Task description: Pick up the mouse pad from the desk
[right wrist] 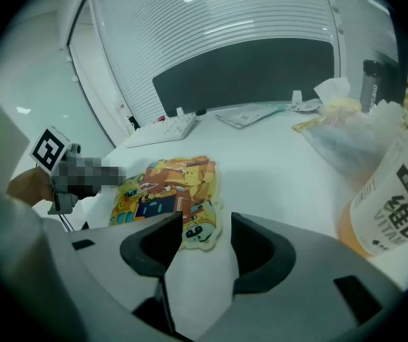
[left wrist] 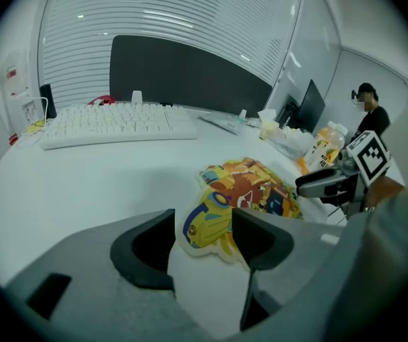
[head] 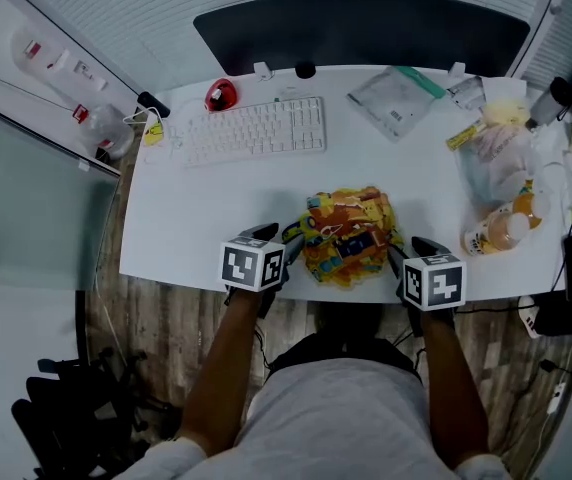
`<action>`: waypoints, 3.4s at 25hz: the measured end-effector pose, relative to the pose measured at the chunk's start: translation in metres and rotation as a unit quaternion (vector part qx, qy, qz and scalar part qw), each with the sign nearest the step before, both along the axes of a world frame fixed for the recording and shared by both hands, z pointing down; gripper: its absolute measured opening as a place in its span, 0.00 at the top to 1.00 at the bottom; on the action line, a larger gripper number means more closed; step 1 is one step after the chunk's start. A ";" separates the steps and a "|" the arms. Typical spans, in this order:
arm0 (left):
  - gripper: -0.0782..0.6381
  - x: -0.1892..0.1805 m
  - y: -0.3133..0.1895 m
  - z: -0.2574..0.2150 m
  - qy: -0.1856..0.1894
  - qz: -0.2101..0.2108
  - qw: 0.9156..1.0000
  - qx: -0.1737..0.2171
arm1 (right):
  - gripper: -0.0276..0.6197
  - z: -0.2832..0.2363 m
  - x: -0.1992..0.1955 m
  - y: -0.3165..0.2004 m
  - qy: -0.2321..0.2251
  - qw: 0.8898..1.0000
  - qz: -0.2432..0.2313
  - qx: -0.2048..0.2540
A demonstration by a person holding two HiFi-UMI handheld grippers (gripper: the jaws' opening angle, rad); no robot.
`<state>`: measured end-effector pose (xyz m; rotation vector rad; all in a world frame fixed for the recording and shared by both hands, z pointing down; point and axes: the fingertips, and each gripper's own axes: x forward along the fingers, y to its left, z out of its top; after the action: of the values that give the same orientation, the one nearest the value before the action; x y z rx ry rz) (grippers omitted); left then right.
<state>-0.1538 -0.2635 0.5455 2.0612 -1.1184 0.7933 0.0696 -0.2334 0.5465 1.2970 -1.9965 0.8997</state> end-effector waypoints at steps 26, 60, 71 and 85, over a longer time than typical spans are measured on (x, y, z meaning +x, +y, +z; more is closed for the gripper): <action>0.65 0.012 0.007 0.009 0.008 0.041 0.999 0.002 | 0.82 0.003 0.014 -0.001 -0.097 0.988 0.117 0.002; 0.71 0.042 0.005 -0.069 0.037 0.132 0.965 0.223 | 0.91 0.005 0.035 0.006 -0.048 0.993 0.107 0.015; 0.73 0.056 0.026 -0.124 0.099 0.219 0.918 0.315 | 0.77 -0.015 0.030 0.003 -0.073 0.994 0.043 0.066; 0.75 0.058 0.056 -0.170 0.171 0.305 0.884 0.311 | 0.59 -0.069 -0.017 0.019 -0.248 0.948 -0.113 0.164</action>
<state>-0.0960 -0.2076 0.3753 3.0279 -0.5443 0.3079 0.0531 -0.2147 0.4770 1.0400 -2.7214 0.8682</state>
